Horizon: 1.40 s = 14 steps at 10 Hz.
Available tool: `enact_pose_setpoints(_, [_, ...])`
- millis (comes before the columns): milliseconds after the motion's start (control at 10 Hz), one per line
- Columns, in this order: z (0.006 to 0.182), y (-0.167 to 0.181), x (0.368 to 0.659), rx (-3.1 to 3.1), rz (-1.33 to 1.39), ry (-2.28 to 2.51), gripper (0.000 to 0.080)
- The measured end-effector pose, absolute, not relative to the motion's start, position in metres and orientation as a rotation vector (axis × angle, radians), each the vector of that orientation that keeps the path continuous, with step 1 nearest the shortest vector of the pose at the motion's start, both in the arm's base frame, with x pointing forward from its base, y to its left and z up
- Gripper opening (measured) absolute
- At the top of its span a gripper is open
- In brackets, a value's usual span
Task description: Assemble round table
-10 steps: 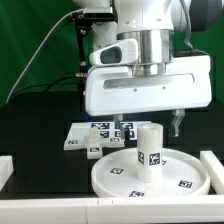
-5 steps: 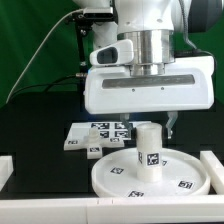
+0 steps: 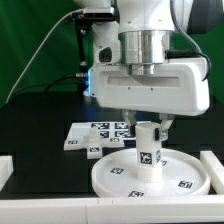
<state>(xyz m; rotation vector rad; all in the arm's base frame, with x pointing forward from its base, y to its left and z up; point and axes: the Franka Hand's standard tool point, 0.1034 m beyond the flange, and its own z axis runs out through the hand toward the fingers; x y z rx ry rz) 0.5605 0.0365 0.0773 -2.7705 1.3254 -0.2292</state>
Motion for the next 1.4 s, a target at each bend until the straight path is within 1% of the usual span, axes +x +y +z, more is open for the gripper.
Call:
enact_pose_setpoints(300, [0.0771,0.0347,0.5601,-2.649,-0.216,1.519,0.0406])
enact_pose_setpoints(400, [0.0770,0.0354,0.5595,-2.554,-0.190,1.657,0.0406])
enact_pose_setpoints(700, [0.0766,0.0373,0.5585,-2.013,-0.092,2.223,0.0406])
enact_pose_setpoints(900, [0.0764,0.0394,0.5585,-1.670,-0.036,2.448,0.0407])
enact_pose_setpoints(1000, [0.0760,0.0400,0.5582,-1.599,-0.026,2.493,0.0407])
enact_pose_setpoints(1100, [0.0758,0.0403,0.5581,-1.597,-0.025,2.494,0.0482])
enact_pose_setpoints(1200, [0.0757,0.0404,0.5581,-1.611,-0.026,2.486,0.0592])
enact_pose_setpoints(1300, [0.0757,0.0414,0.5582,-1.765,-0.045,2.383,0.0592])
enact_pose_setpoints(1400, [0.0755,0.0445,0.5583,-1.942,-0.065,2.242,0.0638])
